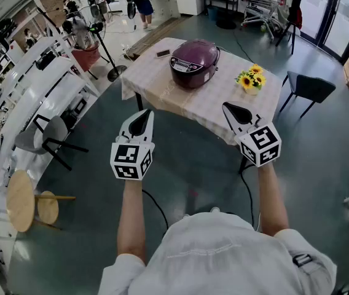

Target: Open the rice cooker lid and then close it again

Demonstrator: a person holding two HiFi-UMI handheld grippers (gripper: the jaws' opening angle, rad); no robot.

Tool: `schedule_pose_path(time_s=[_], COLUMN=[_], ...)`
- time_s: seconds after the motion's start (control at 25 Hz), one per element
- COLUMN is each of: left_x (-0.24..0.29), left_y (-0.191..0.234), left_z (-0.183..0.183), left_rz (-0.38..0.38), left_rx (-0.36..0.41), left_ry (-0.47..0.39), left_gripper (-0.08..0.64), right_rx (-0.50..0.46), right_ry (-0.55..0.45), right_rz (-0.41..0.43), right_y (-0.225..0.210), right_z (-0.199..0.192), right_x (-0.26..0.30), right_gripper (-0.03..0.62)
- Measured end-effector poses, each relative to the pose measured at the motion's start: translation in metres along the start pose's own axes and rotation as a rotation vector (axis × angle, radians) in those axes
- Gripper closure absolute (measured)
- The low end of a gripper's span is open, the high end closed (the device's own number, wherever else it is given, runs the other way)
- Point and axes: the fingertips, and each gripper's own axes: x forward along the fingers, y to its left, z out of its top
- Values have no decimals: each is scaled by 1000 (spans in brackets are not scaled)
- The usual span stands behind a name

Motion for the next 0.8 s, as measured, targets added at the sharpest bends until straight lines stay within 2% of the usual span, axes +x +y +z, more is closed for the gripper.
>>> schedule_pose_path(time_s=[0.28,0.6,0.64,0.68,0.72,0.76,0.8], left_x=[2,7,7,8,8,8,8], left_y=[2,9,9,9,9,9,8], left_z=[-3,-6,-6,-6,-6,-7,-8], left_rz=[0,16,17,15,11,5,-2], left_rx=[3,11,13,15,18,22,27], left_ry=[1,-8,-9,-9,-8,-7,-7], left_gripper=[545,541,537,498,434,393,387], right_rx=[-10,29,23,21,23,25,24], right_ry=[10,-12,-11,-12,-12,-12,-11], right_rz=[4,-18,-17,-14,-9,-2,6], right_y=[1,-5,-5,-4,-3,-2,0], right_z=[-4,-2,-1,-1,-1,-1,-1], right_x=[4,8,9,9,10,11,12], right_gripper=[568,566,565,564,523,434,405])
